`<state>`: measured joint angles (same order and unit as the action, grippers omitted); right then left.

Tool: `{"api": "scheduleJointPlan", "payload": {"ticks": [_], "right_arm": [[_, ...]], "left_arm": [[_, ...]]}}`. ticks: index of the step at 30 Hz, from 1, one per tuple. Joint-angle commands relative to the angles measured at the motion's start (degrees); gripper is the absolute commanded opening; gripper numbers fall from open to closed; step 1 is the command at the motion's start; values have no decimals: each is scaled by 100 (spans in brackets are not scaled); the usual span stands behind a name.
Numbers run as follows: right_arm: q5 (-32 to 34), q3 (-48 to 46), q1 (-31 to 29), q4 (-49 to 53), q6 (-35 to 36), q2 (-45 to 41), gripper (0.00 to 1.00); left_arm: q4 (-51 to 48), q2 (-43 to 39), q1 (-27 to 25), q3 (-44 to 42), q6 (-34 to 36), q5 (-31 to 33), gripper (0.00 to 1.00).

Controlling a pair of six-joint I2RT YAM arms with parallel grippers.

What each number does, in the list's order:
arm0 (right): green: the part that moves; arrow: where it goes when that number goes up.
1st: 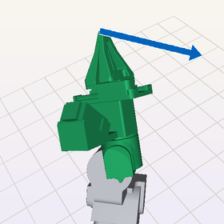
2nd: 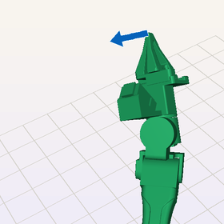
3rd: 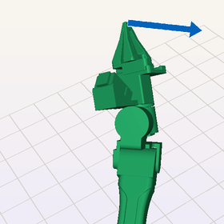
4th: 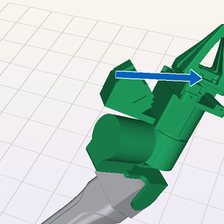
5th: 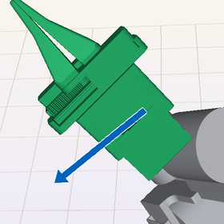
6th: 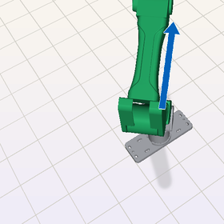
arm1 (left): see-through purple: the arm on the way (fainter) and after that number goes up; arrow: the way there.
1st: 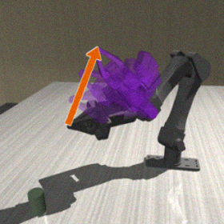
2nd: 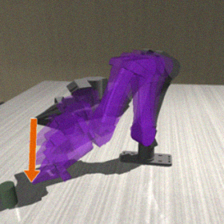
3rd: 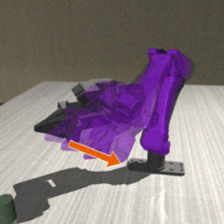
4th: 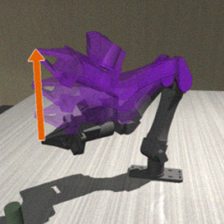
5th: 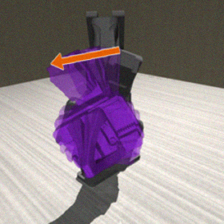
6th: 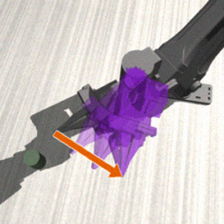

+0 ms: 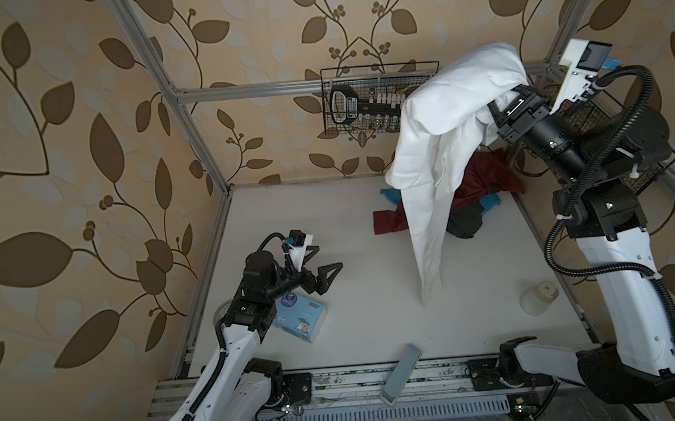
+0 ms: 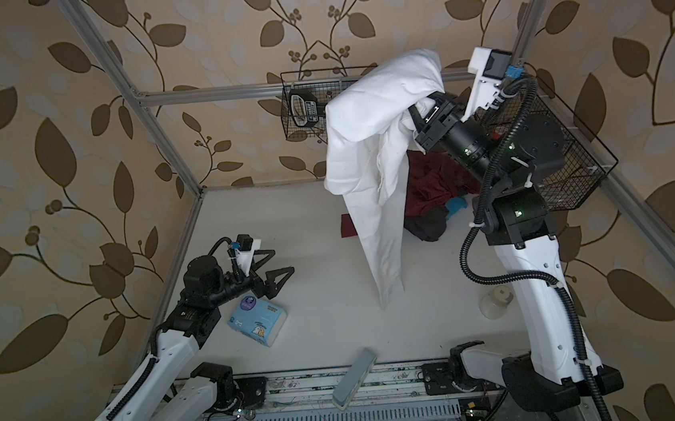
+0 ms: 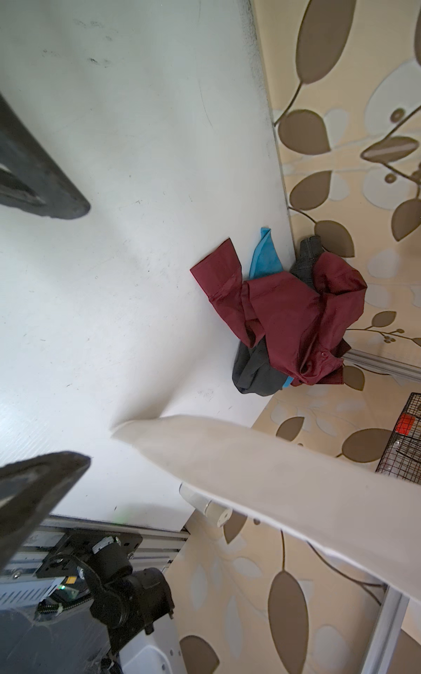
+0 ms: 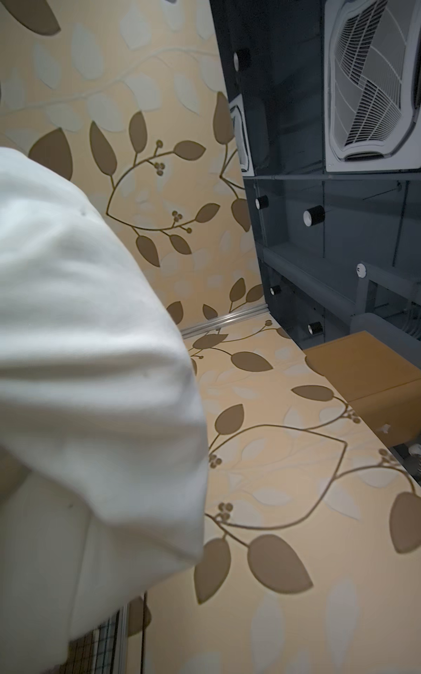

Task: Pick out a specific cloth from the pile
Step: 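Swing the held white shirt across and lower it near the left gripper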

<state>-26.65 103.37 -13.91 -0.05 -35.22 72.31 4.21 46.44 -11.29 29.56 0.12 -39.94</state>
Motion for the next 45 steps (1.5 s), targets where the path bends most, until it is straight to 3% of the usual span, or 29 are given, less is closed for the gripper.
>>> {"api": "scheduleJointPlan", "payload": {"ticks": [1, 7, 15, 18, 26, 31, 35, 43, 45], "right_arm": [[224, 355, -751, 179, 790, 238, 0], [466, 1160, -1670, 596, 1478, 1357, 0], [-186, 3673, -1883, 736, 1620, 3632, 0], [-159, 4065, -1865, 302, 1714, 4212, 0], [-622, 3997, -1834, -1034, 1239, 5246, 0], [-1057, 3774, -1838, -1024, 809, 5819, 0], [-1263, 2736, -1839, -805, 896, 5778, 0], [-817, 617, -1659, -278, 1375, 5153, 0], [-733, 293, -1667, -65, 1528, 5057, 12]], "left_arm": [[89, -106, -40, -60, 160, 48, 99], [89, -108, -40, -82, 181, 66, 99], [158, -113, -40, -100, 183, 27, 99], [186, -75, -49, -86, 192, -22, 99], [86, 36, -53, -13, 291, -7, 99], [-5, 76, -49, 33, 333, 11, 99], [-23, 59, -50, 33, 337, 22, 99], [-34, 36, -49, 34, 346, 30, 99], [-47, 39, -49, 34, 351, 39, 99]]}}
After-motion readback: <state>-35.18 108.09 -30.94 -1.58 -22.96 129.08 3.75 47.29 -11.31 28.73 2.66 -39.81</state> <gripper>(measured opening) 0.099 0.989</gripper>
